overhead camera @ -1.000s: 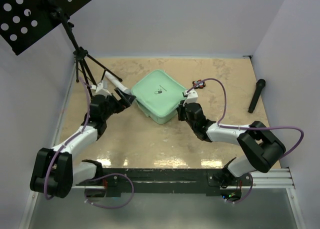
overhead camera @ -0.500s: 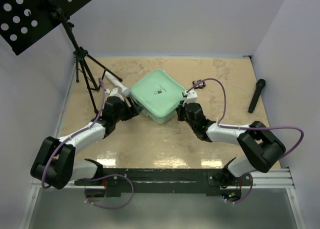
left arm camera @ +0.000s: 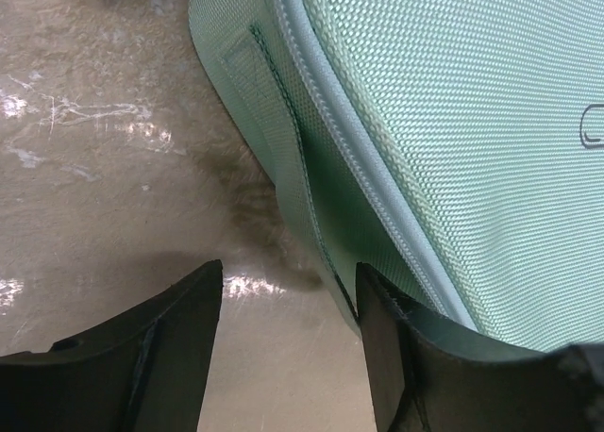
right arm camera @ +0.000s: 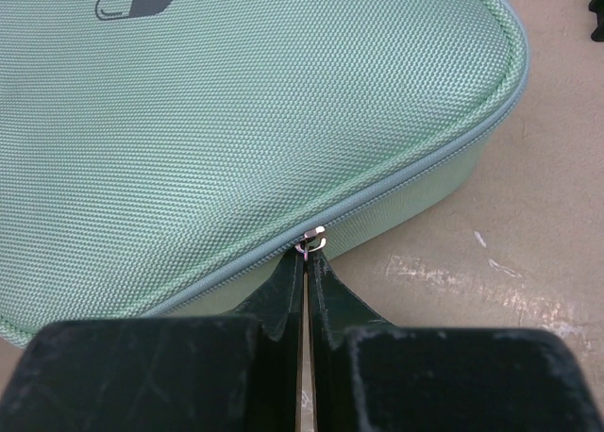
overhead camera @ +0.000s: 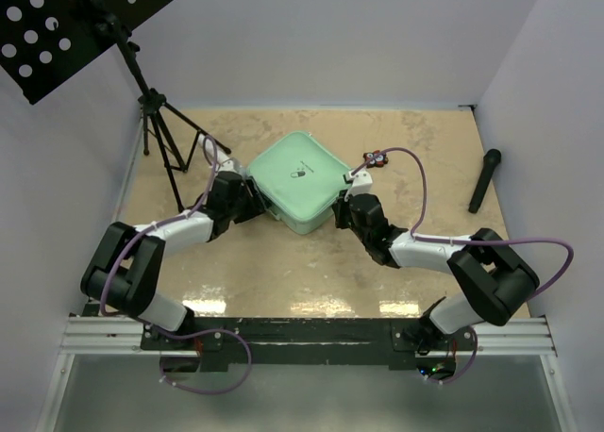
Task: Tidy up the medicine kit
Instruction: Zip the medicine box at the center of the board.
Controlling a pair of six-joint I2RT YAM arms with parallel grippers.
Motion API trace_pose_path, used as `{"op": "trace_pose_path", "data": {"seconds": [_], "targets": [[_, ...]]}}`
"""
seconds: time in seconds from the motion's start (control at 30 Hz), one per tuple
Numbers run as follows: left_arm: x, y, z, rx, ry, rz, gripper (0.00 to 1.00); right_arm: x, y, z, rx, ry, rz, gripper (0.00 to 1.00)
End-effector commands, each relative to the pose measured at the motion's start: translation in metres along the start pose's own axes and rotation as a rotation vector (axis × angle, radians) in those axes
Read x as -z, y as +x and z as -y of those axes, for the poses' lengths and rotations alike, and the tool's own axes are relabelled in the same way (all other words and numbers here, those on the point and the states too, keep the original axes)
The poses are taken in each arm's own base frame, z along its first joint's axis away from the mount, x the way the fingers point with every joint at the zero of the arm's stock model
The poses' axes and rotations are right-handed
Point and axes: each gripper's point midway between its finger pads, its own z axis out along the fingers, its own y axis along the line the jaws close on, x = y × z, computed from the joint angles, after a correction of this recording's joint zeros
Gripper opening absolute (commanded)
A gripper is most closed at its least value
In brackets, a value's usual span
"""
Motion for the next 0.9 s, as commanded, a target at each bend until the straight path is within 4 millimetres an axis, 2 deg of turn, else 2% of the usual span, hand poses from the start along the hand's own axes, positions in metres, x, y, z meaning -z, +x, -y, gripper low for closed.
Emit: {"op": "trace_pose_path", "data": {"seconds": [0.0,0.1,0.13,0.17,0.2,0.23,0.27,0.43,0.63,0.87], "targets": [[-0.004,-0.01,0.007,-0.02,0.0,0.021,0.61,-0.001,-0.052,-0.021,-0.018,-0.062,0.14,0.0],[-0.005,-0.013,0.013,-0.017,0.009,0.021,0.59,0.0,-0.051,-0.021,-0.004,-0.061,0.138,0.0],[-0.005,-0.014,0.014,-0.014,0.014,0.025,0.55,-0.001,-0.051,-0.02,-0.001,-0.059,0.137,0.0],[-0.006,-0.014,0.018,-0.012,0.027,0.023,0.44,-0.001,-0.05,-0.021,0.005,-0.062,0.133,0.0],[-0.007,-0.015,0.021,-0.013,0.038,0.026,0.27,-0.002,-0.049,-0.02,0.011,-0.058,0.13,0.0],[-0.009,-0.015,0.02,-0.011,0.036,0.024,0.05,-0.002,-0.048,-0.022,0.016,-0.061,0.126,0.0],[-0.01,-0.011,0.025,-0.01,0.058,0.002,0.0,-0.002,-0.046,-0.022,0.025,-0.06,0.12,0.0],[-0.013,-0.005,0.029,0.014,0.07,0.0,0.0,0.001,-0.042,-0.026,0.051,-0.062,0.103,0.0],[-0.012,-0.002,0.025,0.076,0.059,0.035,0.0,0.014,-0.045,-0.038,0.053,-0.114,0.113,0.0],[-0.01,0.0,0.023,0.131,0.022,0.084,0.0,0.033,-0.04,-0.071,0.091,-0.224,0.104,0.0]]}}
